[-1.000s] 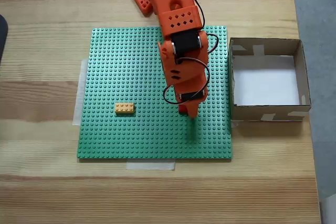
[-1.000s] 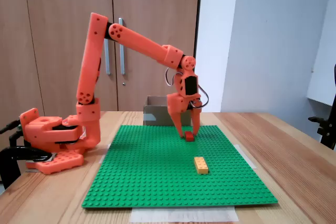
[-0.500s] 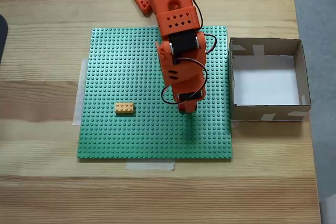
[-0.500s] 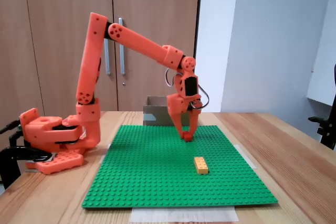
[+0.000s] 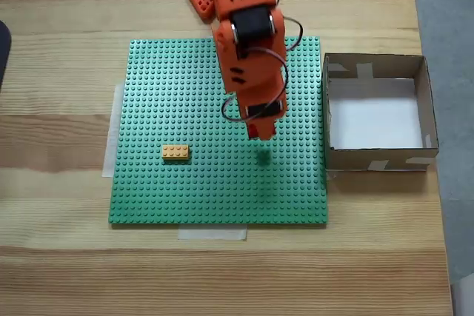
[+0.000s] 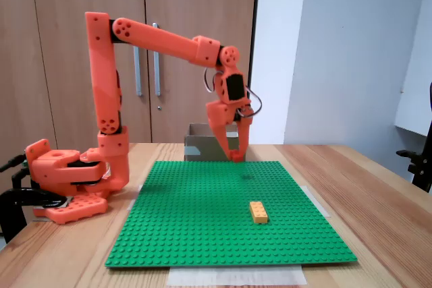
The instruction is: Pick the red lego block and put it in the box.
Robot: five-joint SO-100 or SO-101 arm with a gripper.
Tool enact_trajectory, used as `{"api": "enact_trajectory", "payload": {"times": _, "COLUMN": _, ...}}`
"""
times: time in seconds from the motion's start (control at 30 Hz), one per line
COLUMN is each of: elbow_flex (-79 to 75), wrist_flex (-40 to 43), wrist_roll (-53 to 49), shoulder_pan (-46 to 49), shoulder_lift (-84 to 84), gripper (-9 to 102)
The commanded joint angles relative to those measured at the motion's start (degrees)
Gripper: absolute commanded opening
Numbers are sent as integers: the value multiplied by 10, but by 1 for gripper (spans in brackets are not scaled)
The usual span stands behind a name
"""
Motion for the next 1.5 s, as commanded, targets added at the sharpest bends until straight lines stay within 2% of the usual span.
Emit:
{"api": "enact_trajectory", "payload": {"times": 0.0, "elbow_flex": -11, "wrist_flex": 35, "wrist_roll": -3, "shoulder_pan": -6, "shoulder_lift": 62, "gripper": -1}}
{"api": "enact_trajectory", "payload": {"times": 0.03, "elbow_flex": -29, "wrist_flex": 84, "wrist_roll": -3, "shoulder_pan": -18, "shoulder_lift": 114, "gripper": -1}}
{"api": "enact_trajectory", "payload": {"times": 0.4, "elbow_flex": -201, "wrist_flex": 213, "wrist_roll": -7, "shoulder_pan": -127, "shoulder_lift": 132, "gripper": -1}}
{"api": "enact_trajectory", "payload": {"times": 0.67, "elbow_flex": -216, "wrist_flex": 178, "wrist_roll": -18, "shoulder_pan": -213, "shoulder_lift": 110, "gripper": -1}}
{"api": "enact_trajectory", "payload": {"times": 0.83, "elbow_flex": -244, "wrist_flex": 166, "wrist_roll": -9, "shoulder_pan": -249, "shoulder_lift": 48, "gripper": -1}}
{"api": "enact_trajectory", "payload": {"times": 0.97, "elbow_flex": -259, "wrist_flex": 122, "wrist_roll": -5, "shoulder_pan": -279, "shoulder_lift": -29, "gripper": -1}}
{"api": "enact_trajectory", "payload": {"times": 1.2, "elbow_flex": -252, "wrist_flex": 58, "wrist_roll": -10, "shoulder_pan": -287, "shoulder_lift": -122, "gripper": -1}}
{"api": "enact_trajectory", "payload": {"times": 1.47, "elbow_flex": -305, "wrist_flex": 54, "wrist_roll": -5, "shoulder_pan": -306, "shoulder_lift": -227, "gripper": -1}}
